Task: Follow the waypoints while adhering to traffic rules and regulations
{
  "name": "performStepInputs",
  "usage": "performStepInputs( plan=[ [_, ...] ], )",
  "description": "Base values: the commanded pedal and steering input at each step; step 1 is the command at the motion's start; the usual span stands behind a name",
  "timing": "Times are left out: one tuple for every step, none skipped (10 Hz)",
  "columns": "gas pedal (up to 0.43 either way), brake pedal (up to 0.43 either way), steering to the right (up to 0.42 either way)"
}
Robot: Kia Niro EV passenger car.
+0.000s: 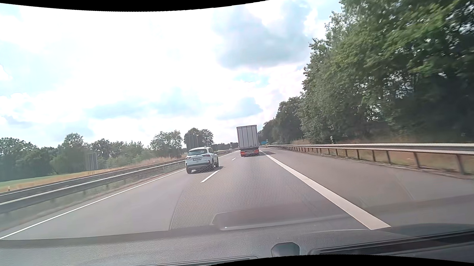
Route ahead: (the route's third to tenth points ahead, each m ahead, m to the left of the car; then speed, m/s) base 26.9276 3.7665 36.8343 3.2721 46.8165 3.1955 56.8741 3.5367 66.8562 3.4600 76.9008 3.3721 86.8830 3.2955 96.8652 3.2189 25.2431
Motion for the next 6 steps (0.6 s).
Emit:
performStepInputs(
  plan=[
    [0.248, 0.0, -0.002],
    [0.248, 0.0, -0.001],
    [0.248, 0.0, -0.001],
    [0.26, 0.0, -0.001],
    [0.26, 0.0, -0.001],
    [0.26, 0.0, -0.001]
  ],
)
